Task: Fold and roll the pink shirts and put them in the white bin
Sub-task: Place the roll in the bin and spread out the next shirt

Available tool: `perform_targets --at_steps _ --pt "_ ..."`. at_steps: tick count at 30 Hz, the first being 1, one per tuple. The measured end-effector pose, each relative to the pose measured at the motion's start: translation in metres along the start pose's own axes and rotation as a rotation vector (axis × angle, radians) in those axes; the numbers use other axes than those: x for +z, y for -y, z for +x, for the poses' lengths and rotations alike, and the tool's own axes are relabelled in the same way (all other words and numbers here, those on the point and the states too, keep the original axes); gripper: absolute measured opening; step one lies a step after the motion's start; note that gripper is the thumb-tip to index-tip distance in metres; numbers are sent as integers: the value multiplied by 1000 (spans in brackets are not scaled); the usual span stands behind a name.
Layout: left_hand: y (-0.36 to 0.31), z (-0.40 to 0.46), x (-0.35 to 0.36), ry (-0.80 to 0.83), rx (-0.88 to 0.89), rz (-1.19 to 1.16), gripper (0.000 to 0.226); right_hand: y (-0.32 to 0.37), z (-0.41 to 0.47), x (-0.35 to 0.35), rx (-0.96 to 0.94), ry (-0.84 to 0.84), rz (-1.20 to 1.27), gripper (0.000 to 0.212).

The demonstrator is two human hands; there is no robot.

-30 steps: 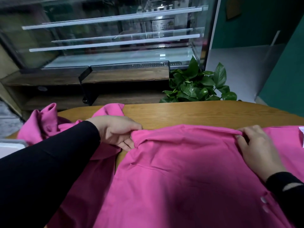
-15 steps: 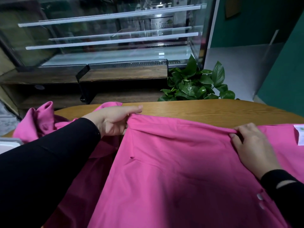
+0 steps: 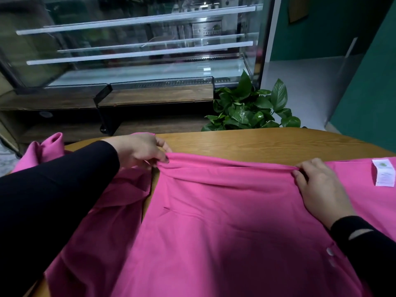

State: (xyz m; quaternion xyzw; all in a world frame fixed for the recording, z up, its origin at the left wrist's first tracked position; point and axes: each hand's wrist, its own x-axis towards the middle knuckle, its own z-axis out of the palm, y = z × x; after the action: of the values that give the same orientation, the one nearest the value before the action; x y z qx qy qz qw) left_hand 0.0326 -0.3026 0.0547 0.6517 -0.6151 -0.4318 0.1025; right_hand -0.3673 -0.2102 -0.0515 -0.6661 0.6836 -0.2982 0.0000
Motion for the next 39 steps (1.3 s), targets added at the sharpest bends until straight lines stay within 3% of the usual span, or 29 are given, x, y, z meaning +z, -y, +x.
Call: perform_targets --at_steps 3,5,10,13,16,18,19,21,23,26,31,36,39 --pt "-9 3 8 -246 -27 389 11 -2 0 0 -8 -3 0 13" --pt "-16 4 12 -292 -81 507 27 -2 -1 0 -2 -11 4 14" --pt "-14 8 12 -152 -312 -154 31 -2 -1 0 -17 -27 10 14" --pt "-17 8 4 -176 -343 -323 36 -3 2 -4 27 -27 67 15" --pt "-26 5 2 -103 -280 -562 29 -3 18 -18 94 -2 89 18" --pt "-28 12 4 -229 -112 -724 22 -4 31 -25 143 -42 103 18" --pt "-24 17 8 -379 23 -619 22 -5 36 -26 167 -43 100 18" --pt "-16 20 20 -628 349 -76 22 -8 37 -22 175 9 80 21" --pt "-9 20 39 -543 566 299 19 -12 31 -16 124 63 77 24" --pt "4 33 53 -307 550 522 31 -14 26 -12 15 158 -49 30" --pt "15 52 50 -318 453 629 29 -19 38 -11 30 206 -157 26" --pt "18 61 41 -302 359 469 14 -21 56 -19 29 352 -117 6" --pt "19 64 37 -278 329 345 18 -19 64 -22 13 435 -173 17"
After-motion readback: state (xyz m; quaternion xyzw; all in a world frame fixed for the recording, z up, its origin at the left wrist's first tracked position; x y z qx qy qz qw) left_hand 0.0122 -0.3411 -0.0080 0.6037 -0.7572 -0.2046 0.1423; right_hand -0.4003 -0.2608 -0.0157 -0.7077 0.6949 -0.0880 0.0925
